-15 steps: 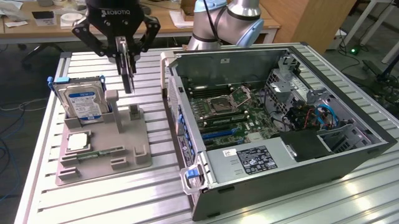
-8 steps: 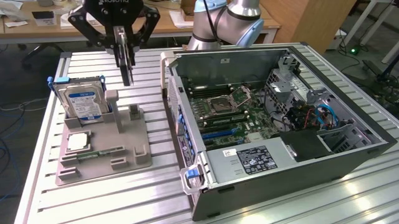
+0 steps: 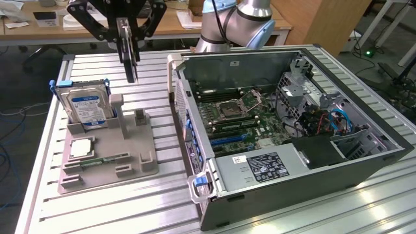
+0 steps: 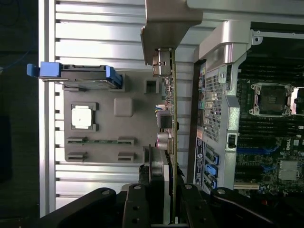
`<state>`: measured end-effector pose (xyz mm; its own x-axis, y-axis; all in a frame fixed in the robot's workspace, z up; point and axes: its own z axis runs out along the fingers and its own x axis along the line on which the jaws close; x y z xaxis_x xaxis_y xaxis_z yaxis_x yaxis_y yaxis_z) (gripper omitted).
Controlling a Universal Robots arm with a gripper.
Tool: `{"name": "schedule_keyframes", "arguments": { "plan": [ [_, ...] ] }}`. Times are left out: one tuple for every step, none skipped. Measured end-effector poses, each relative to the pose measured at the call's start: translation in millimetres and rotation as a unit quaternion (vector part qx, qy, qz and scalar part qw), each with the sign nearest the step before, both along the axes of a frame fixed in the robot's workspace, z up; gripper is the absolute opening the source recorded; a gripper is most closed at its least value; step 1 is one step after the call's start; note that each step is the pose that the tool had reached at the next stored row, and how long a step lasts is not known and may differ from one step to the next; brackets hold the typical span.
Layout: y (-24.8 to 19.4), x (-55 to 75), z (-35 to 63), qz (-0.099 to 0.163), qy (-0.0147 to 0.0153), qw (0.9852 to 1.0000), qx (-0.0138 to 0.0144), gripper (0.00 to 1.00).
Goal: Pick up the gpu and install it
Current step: 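Pick up the gpu and move the gpu toward the slot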
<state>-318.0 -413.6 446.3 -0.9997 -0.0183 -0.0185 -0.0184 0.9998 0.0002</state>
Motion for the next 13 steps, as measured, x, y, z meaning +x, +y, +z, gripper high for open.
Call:
{"name": "schedule_keyframes", "arguments": {
  "plan": [
    [0.0,0.0,0.5,0.0,0.0002,1.0,0.0,0.28],
    [0.0,0.0,0.6,0.0,0.0002,1.0,0.0,0.28],
    [0.0,0.0,0.6,0.0,0.0002,1.0,0.0,0.28],
    [0.0,0.0,0.6,0.0,0.0003,1.0,0.0,0.28],
    [0.0,0.0,0.7,0.0,0.0003,1.0,0.0,0.28],
    [0.0,0.0,0.7,0.0,0.0002,1.0,0.0,0.28],
    [0.0,0.0,0.7,0.0,0.0003,1.0,0.0,0.28],
    [0.0,0.2,0.8,0.0,0.0004,1.0,-0.0001,0.28],
    [0.0,0.5,0.9,0.0,0.0004,1.0,-0.0001,0.28],
    [-0.1,1.2,0.9,0.0,0.0004,1.0,-0.0001,0.28],
    [0.0,2.0,0.8,0.0,0.0004,1.0,0.0,0.28],
    [0.0,2.7,0.8,0.0,0.0003,1.0,0.0,0.28],
    [0.0,3.8,0.8,0.0,0.0003,1.0,0.0,0.28]
  ]
}}
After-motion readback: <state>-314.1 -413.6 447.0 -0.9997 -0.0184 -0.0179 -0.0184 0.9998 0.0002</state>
